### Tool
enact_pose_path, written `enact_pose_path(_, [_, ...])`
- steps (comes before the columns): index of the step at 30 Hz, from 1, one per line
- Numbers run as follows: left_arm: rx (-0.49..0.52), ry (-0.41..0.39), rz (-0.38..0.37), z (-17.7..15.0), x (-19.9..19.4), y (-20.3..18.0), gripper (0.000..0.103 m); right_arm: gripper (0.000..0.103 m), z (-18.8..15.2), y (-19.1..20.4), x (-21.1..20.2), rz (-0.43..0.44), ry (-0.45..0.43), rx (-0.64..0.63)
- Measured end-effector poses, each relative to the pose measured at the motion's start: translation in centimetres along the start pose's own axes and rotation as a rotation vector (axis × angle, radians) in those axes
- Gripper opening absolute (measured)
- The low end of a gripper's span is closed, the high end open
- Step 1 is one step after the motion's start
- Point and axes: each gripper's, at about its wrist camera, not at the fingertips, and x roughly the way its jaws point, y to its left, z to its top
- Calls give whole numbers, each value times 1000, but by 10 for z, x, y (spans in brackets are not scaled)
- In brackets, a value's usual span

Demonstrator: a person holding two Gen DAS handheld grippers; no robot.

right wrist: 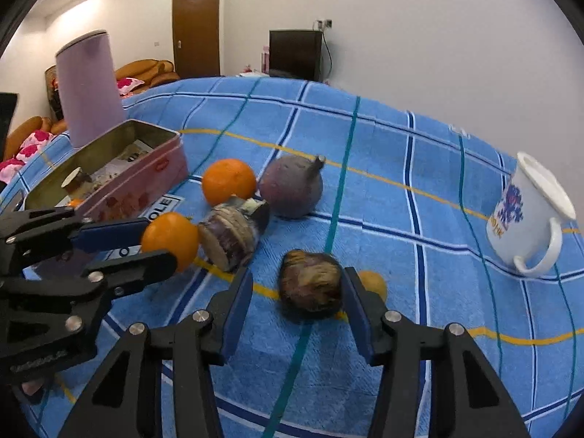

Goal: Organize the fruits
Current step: 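Grasp the dark brown dried fruit with the right tool while the left tool grasps a small mandarin, then lift the brown fruit with the right tool while the left tool lifts the mandarin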

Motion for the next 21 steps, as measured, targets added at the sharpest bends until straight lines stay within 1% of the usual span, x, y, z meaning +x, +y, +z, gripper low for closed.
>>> enact_pose_path(3, [-5,5,-1,0,1,1,34,52,0,-9,1,34,0,39])
enact_pose_path(7, [-5,4,-7,1,1,1,34,52,0,-13,3,39,10,55])
enact_pose_path(9, [0,-1,-6,0,0,0,34,51,1,-12,11,48,48,54])
enact_pose_path(11, [9,-11,-3,0,-2,-1,34,45,0,-10,18,60,82,47])
enact_pose_path(12, [10,-15,-3,0,-3,-1,34,43,1,-9,16,58,72,39])
enact_pose_path(14, [4,-26,1,0,-5,0,34,43,1,-4,12,65,53,17])
enact_pose_path(17, [-16,-41,-2,0,-9,4,34,43,0,3,8,31,34,-20])
enact_pose_path(21, [-25,-53,2,-1,-12,6,34,43,-1,14,-1,31,-6,-74])
